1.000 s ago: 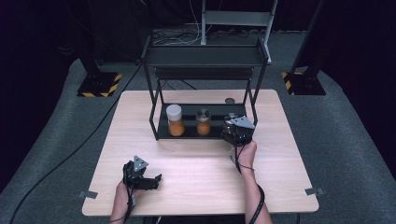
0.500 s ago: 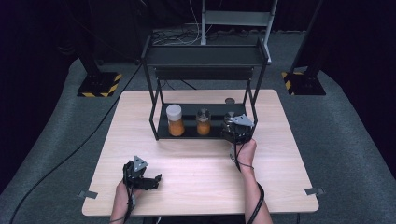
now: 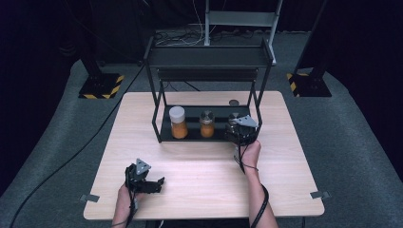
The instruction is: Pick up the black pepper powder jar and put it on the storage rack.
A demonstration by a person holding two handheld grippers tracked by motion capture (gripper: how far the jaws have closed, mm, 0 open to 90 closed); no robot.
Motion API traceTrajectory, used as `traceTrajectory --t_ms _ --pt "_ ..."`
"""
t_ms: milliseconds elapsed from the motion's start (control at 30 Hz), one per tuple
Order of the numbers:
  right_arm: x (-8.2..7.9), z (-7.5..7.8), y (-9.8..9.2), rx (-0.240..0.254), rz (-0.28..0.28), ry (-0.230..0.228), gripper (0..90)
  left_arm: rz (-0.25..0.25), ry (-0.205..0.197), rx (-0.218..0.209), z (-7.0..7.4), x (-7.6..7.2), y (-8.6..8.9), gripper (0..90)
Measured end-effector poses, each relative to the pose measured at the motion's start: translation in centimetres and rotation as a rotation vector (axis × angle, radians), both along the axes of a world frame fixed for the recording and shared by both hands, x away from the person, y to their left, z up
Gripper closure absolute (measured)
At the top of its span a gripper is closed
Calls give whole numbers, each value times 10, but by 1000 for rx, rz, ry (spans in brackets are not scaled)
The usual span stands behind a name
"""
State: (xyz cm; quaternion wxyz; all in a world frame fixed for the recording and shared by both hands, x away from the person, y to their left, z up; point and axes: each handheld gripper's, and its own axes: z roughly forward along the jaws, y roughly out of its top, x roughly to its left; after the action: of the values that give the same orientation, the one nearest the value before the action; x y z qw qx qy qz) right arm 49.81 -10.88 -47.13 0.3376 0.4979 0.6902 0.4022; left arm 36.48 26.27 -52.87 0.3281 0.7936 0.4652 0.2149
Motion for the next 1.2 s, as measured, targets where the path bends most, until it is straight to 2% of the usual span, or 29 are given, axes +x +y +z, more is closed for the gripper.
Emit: traceTrajectory --t_ms 1200 --pt "12 -6 -2 -2 -12 16 302 0 -1 1 0 0 0 23"
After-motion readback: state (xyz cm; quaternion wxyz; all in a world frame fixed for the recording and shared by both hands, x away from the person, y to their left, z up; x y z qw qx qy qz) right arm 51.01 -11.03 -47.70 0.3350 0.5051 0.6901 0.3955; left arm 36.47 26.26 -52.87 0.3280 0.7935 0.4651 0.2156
